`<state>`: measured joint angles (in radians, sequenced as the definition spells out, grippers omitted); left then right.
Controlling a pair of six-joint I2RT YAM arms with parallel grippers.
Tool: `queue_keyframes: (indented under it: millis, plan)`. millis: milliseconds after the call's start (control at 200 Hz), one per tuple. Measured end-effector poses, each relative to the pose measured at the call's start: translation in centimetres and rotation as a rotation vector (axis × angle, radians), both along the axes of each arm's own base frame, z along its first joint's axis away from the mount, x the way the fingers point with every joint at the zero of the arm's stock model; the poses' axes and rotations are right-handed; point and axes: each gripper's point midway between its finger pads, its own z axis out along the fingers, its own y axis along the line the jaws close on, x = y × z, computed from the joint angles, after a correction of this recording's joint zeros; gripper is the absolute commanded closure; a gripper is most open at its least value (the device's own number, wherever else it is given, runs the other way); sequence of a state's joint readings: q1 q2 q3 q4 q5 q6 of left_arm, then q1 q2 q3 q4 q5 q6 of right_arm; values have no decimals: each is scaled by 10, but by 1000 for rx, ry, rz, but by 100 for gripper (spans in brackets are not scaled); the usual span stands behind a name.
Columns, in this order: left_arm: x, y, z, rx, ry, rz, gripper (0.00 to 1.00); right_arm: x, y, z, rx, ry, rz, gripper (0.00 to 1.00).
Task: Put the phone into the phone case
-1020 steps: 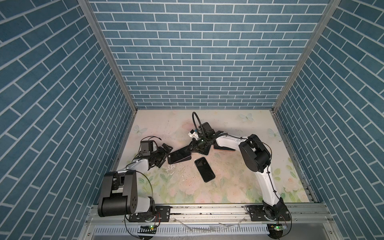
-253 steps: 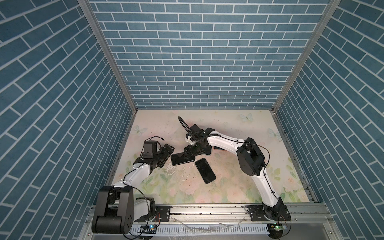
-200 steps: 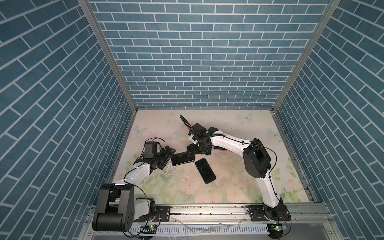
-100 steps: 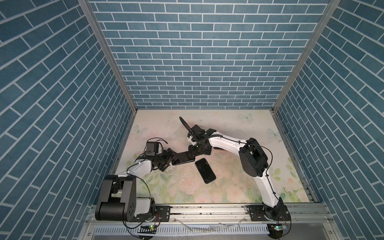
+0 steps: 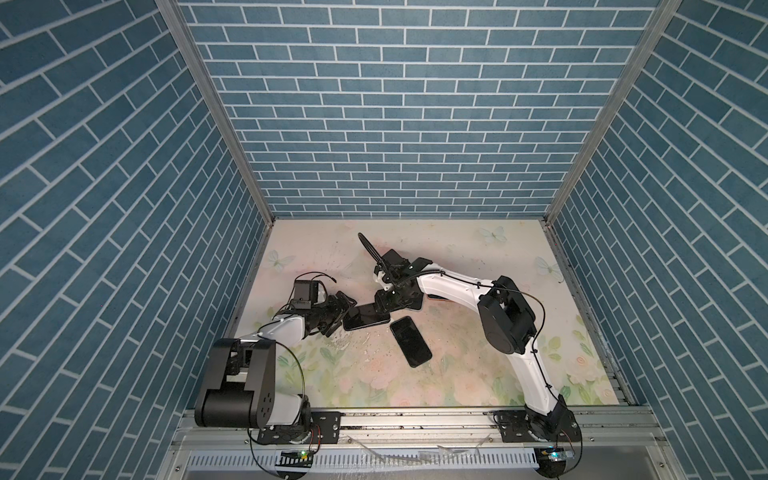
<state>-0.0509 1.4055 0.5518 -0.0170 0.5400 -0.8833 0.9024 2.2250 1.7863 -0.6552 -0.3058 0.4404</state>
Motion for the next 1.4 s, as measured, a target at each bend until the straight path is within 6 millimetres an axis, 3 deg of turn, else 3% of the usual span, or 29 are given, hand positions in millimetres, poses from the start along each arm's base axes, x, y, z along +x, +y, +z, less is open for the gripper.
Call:
queue_keyframes:
  millis: [285, 480, 670, 965, 1400]
  plan:
    - [0, 0, 0, -1, 0, 1, 11, 5, -9, 14, -5, -51, -26, 49]
    - [2, 0, 0, -1, 1, 1, 11, 5, -12, 10, -14, -46, -32, 50]
    - [4, -1, 0, -1, 2, 0, 11, 4, -10, 5, -11, -32, -30, 58]
    - [8, -4, 0, -1, -6, -5, 11, -1, -8, -19, -28, 15, -23, 63]
    - [13, -5, 0, 8, -10, 7, 11, 2, -11, -19, -48, 3, -48, 79]
